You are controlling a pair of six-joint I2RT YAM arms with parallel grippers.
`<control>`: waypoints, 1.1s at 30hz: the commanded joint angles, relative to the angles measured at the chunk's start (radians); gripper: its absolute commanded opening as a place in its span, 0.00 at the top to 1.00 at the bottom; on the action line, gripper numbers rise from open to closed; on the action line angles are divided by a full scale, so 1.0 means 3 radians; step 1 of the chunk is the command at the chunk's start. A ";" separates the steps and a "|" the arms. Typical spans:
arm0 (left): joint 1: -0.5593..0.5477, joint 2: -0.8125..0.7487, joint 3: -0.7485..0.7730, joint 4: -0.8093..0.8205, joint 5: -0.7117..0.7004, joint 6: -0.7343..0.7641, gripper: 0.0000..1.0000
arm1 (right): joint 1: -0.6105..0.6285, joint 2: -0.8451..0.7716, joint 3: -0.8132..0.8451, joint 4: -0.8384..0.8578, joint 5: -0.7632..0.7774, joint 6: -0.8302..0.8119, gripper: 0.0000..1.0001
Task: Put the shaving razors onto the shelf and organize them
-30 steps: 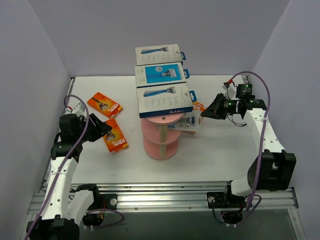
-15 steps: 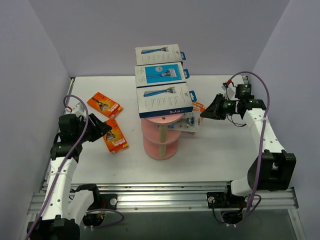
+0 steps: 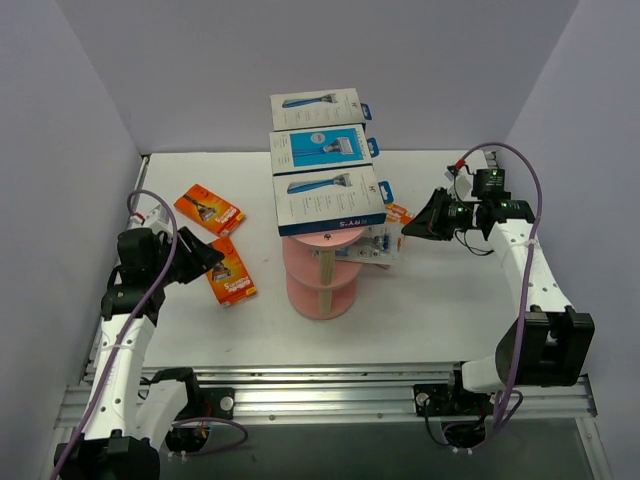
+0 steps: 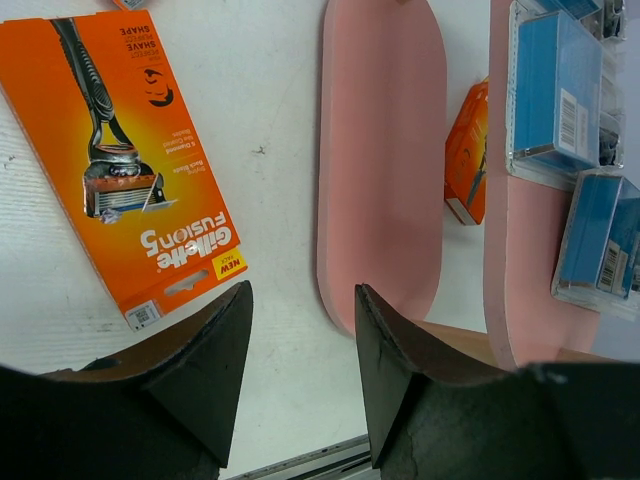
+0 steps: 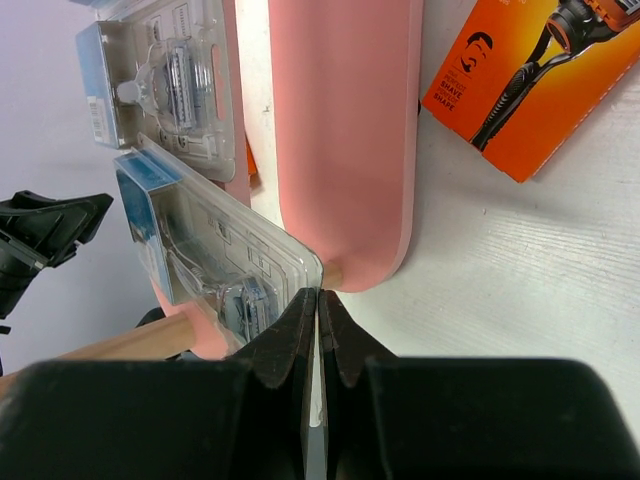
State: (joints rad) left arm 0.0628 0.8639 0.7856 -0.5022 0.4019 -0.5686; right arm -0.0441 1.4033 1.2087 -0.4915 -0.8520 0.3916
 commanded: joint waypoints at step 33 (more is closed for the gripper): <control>-0.1078 0.0347 0.0270 0.0749 -0.0199 -0.0191 0.51 | -0.0042 -0.0382 -0.0378 0.0324 0.0124 0.0234 0.65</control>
State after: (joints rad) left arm -0.2562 0.9829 0.8188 -0.3031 0.3756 -0.6468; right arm -0.0479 1.3449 1.1179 -0.4061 -0.8402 0.4648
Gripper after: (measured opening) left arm 0.494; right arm 0.334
